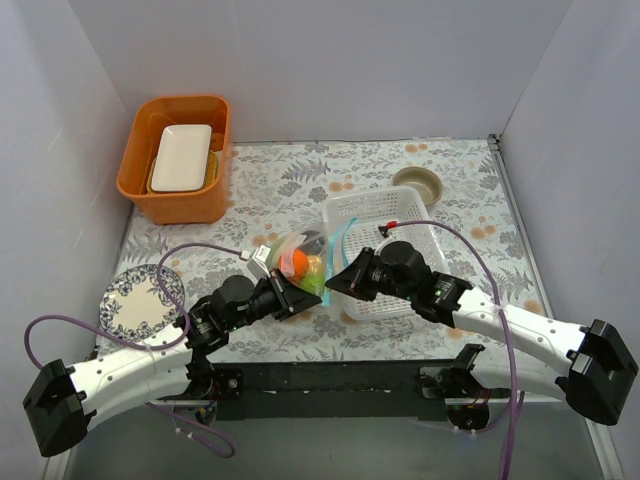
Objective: Place the food in the zip-top bag and seal the zipper
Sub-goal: Zip the zipper food storage bag at the center of the board.
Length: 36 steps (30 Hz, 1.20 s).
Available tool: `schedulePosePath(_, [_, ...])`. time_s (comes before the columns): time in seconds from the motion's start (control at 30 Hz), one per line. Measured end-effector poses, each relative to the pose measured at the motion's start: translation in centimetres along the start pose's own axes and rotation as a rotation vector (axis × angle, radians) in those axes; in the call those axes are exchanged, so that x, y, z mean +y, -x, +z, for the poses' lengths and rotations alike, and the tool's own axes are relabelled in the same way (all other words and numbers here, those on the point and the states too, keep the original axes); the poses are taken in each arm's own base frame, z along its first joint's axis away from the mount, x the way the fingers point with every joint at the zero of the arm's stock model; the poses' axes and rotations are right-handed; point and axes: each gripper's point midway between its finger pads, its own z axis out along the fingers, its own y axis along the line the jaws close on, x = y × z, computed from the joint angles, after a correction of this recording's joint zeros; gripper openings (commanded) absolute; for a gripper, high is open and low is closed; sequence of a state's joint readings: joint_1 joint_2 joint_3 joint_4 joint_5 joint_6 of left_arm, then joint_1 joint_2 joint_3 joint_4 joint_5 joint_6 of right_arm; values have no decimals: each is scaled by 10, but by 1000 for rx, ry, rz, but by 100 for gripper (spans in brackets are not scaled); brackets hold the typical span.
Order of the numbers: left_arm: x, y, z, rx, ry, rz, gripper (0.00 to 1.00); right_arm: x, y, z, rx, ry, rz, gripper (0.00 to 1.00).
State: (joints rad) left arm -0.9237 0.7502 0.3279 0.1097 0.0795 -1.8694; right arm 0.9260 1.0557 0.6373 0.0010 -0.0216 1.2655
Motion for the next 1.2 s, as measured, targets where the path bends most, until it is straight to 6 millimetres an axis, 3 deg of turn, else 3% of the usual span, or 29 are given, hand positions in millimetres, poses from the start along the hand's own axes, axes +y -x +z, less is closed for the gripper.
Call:
schedulePosePath(0.53, [-8,-12,-10,76,-38,52,0,-4,16,-17,-106,-14,37,6])
schedulePosePath(1.2, [-6,-18,-25,107,-29,53,0,-13,20,-15,-123,-48,27,9])
